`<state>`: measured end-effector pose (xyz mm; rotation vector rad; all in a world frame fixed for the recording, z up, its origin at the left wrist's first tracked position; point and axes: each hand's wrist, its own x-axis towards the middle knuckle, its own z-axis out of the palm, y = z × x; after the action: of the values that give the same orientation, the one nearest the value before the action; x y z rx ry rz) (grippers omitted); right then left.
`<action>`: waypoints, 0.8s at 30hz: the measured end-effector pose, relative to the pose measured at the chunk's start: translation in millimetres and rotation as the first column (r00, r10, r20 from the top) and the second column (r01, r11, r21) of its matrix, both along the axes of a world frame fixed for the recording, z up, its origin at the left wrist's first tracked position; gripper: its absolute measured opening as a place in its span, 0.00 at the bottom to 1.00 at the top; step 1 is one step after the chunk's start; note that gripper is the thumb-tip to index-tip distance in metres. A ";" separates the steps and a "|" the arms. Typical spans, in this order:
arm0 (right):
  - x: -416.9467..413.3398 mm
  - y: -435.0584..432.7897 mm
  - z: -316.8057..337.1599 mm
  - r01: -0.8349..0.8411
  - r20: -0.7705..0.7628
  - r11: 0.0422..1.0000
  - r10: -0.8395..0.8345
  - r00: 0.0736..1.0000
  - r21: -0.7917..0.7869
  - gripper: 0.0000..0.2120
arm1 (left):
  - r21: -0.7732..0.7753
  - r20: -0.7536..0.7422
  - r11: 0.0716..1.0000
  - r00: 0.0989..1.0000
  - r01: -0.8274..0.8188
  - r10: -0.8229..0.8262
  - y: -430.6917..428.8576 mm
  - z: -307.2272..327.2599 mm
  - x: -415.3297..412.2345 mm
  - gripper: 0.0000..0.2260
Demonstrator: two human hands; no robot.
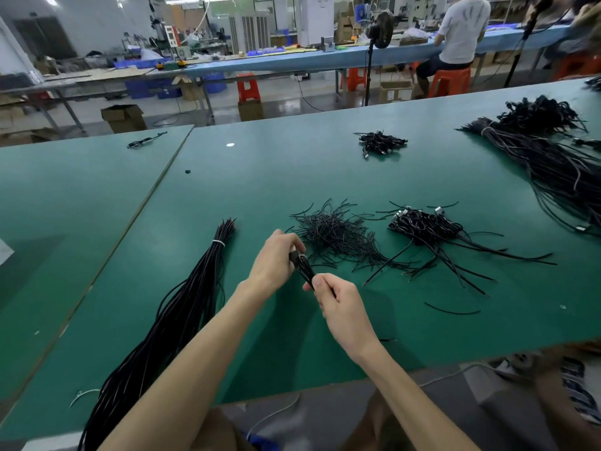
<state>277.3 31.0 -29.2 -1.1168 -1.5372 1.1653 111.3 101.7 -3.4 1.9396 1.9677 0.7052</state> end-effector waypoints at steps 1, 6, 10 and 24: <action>-0.1 0.2 -0.3 0.002 -0.004 1.000 -0.002 1.000 0.001 0.15 | -0.002 -0.032 1.000 0.999 -0.003 0.002 0.5 -2.5 2.1 0.06; 1.2 2.1 -2.8 0.024 -0.055 1.000 -0.024 0.998 -0.008 0.15 | 0.011 -0.121 0.997 0.990 -0.078 0.079 -2.8 -7.4 3.3 0.09; 0.6 3.1 -5.2 0.029 -0.074 1.000 -0.029 0.997 -0.002 0.15 | 0.050 -0.167 0.997 0.984 -0.062 0.069 -13.2 -13.5 -3.0 0.08; 0.4 7.5 -11.3 0.078 -0.170 0.996 -0.084 0.982 -0.039 0.15 | 0.029 0.479 0.984 0.866 -0.174 0.140 -49.6 4.3 -27.3 0.08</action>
<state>277.7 38.5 -40.5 -1.0615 -1.3339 1.2022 84.0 52.1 0.8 1.4584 1.8113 1.1825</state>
